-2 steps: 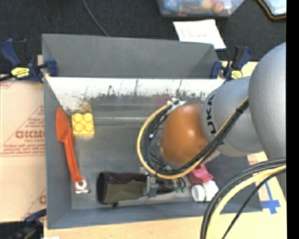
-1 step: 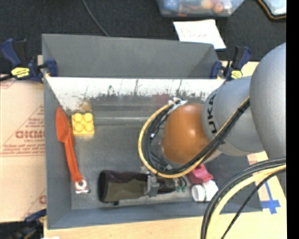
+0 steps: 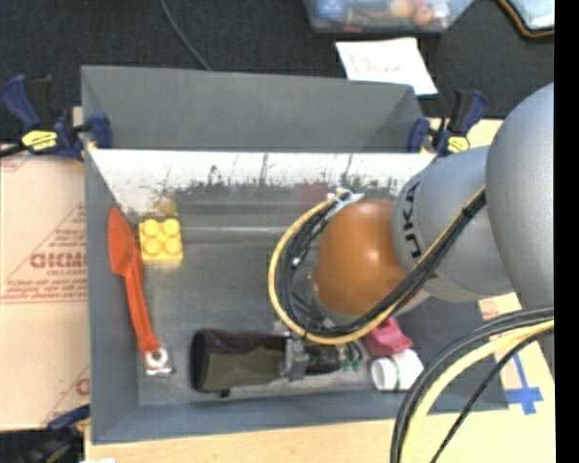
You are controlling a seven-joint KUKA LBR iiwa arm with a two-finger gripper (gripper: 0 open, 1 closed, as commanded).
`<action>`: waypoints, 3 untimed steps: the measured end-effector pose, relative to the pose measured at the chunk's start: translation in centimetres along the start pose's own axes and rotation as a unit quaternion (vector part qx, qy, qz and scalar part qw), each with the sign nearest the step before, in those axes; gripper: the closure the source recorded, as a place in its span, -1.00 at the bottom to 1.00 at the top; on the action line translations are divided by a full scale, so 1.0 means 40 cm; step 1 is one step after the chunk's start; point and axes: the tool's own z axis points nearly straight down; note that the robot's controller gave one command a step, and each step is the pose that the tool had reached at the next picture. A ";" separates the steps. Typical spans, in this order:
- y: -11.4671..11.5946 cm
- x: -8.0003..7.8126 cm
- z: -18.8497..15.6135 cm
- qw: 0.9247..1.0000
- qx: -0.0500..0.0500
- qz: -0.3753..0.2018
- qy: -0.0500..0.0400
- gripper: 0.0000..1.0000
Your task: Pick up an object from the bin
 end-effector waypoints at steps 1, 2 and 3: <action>-0.001 0.002 -0.028 1.000 0.000 0.000 0.001 1.00; -0.002 -0.002 -0.062 1.000 0.001 0.001 -0.001 1.00; -0.002 -0.002 -0.071 1.000 0.001 0.001 -0.003 1.00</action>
Offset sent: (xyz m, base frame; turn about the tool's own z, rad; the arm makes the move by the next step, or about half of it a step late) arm -0.0009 -0.0005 0.0174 0.0004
